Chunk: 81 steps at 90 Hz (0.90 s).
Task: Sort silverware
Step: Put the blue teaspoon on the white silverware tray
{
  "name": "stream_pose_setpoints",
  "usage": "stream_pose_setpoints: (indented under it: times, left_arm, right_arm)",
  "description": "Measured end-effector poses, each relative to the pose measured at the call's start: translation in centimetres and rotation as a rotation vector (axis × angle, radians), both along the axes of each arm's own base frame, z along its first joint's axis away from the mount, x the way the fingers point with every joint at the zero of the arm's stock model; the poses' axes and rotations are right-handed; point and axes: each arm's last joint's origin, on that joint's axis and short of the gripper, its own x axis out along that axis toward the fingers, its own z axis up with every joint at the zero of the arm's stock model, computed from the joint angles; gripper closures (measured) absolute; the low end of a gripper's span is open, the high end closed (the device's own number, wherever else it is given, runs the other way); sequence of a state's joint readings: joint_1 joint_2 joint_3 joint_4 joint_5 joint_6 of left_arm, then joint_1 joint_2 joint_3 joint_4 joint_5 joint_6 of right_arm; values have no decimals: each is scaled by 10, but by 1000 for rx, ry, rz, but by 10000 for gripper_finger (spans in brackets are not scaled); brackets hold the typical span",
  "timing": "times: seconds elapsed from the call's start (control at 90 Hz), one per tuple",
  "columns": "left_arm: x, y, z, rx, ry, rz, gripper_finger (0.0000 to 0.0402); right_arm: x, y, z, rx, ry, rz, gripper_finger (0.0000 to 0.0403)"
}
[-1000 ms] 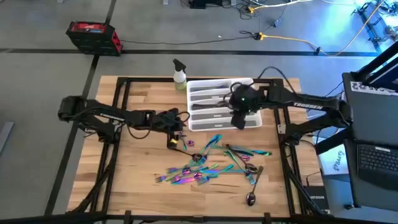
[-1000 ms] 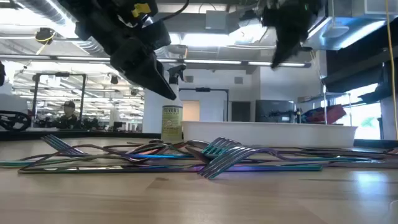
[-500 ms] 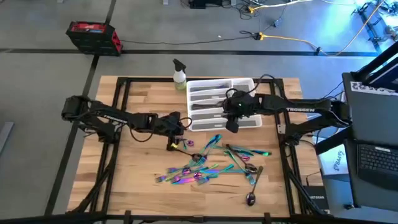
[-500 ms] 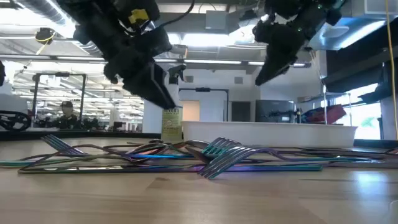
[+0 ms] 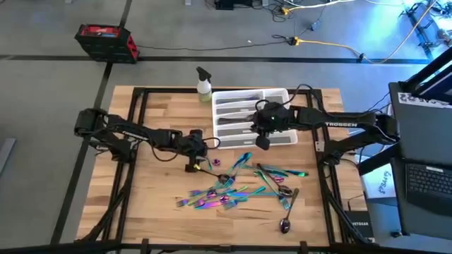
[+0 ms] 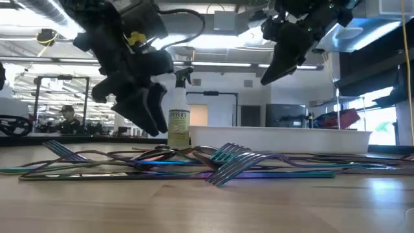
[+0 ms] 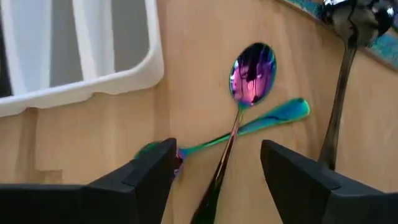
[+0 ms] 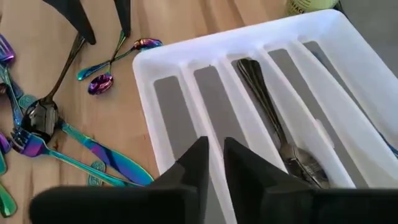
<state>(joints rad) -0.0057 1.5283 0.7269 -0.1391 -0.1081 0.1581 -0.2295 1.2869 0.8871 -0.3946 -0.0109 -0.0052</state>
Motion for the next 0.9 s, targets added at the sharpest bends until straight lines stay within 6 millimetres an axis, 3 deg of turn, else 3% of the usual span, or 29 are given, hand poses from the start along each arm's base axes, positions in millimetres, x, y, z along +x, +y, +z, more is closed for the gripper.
stream_pose_setpoints:
  times: [0.511,0.9]
  left_arm:
    - [3,-3,-14,7,53,-19,184]
    - [2,-2,-14,30,59,-49,282]
  right_arm:
    - [4,1,4,21,-65,41,358]
    - [4,1,4,19,-62,44,356]
